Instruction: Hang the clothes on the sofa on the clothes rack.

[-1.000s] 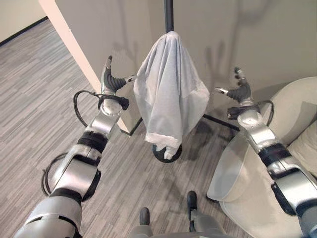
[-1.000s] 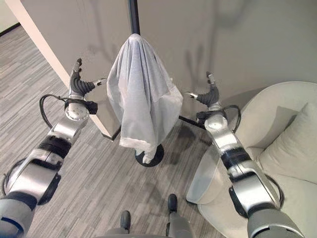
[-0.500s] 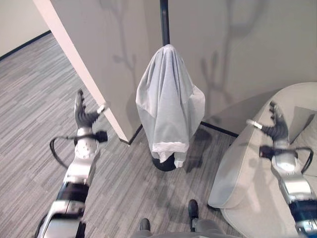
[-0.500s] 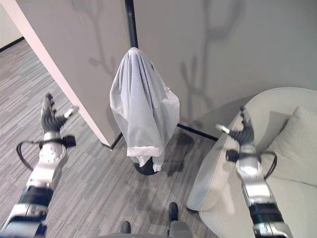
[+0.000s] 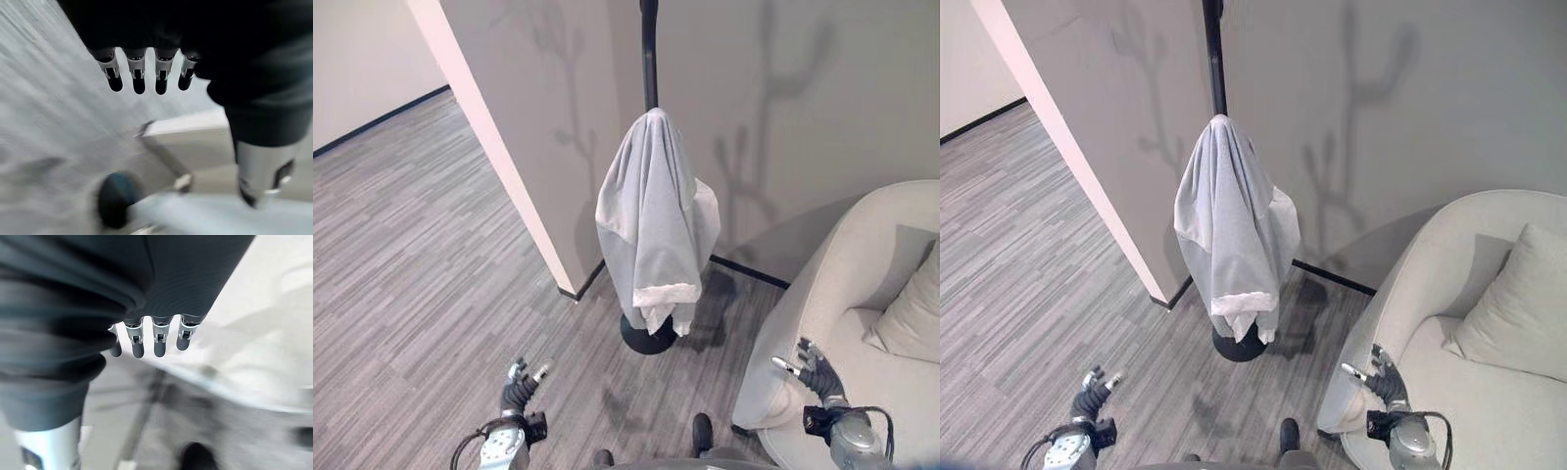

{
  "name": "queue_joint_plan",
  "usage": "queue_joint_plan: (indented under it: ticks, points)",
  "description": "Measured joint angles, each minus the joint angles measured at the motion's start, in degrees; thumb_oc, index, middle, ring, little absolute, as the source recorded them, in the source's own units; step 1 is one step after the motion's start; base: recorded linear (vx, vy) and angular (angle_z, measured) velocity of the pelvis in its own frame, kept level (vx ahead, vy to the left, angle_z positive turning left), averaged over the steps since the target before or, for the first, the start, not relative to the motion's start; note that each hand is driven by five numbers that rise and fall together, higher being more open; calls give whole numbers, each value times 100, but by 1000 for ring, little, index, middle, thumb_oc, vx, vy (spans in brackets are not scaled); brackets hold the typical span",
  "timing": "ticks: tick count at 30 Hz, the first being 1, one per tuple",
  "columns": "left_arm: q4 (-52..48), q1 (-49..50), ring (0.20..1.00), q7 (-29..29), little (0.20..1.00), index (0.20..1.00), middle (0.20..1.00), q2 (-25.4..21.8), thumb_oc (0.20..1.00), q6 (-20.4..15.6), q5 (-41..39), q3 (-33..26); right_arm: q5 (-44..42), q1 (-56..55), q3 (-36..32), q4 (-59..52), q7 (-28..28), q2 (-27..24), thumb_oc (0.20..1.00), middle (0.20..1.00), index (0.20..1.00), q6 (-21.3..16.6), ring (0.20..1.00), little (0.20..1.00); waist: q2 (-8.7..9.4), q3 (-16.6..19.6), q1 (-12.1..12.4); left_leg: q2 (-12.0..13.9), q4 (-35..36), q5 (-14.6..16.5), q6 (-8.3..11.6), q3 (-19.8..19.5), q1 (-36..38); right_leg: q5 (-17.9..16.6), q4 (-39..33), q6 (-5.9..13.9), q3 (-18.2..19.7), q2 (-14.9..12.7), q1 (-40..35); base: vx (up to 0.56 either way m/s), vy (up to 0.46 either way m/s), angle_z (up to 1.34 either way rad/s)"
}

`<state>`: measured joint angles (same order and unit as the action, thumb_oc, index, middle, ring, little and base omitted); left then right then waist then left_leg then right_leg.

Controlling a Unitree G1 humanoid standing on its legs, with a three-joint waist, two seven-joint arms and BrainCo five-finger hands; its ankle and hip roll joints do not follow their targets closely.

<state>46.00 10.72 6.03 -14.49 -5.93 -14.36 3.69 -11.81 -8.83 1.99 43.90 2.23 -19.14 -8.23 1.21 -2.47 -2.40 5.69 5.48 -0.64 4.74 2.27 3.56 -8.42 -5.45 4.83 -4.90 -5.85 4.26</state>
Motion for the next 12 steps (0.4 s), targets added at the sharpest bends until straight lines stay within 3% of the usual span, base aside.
queue_joint_plan:
  ticks: [4, 8, 12]
  points:
    - [1722, -474, 1000, -170, 1000, 1000, 1000, 186, 1000, 135, 216, 80, 68, 294, 121, 1205, 215, 141, 1000, 1000, 1000, 236, 1000, 1000, 11, 112, -25, -6, 0, -6, -9, 2, -14, -1, -1, 0, -49, -25, 0, 7, 16, 4]
    - [2367, -474, 1000, -289, 1000, 1000, 1000, 227, 1000, 128, 503, 81, 224, 424, 436, 1968, 213, 277, 1000, 1000, 1000, 357, 1000, 1000, 34, 168, 8, -4, 0, -5, -10, -6, -18, 9, -1, -6, -66, -27, -7, 30, 9, 2]
    - [2359, -447, 1000, -311, 1000, 1000, 1000, 160, 1000, 143, 664, 87, 396, 401, 437, 2083, 193, 309, 1000, 1000, 1000, 409, 1000, 1000, 32, 172, 28, -19, 0, -1, -20, -19, 34, 24, -2, -4, -87, -48, -71, 28, 13, 2]
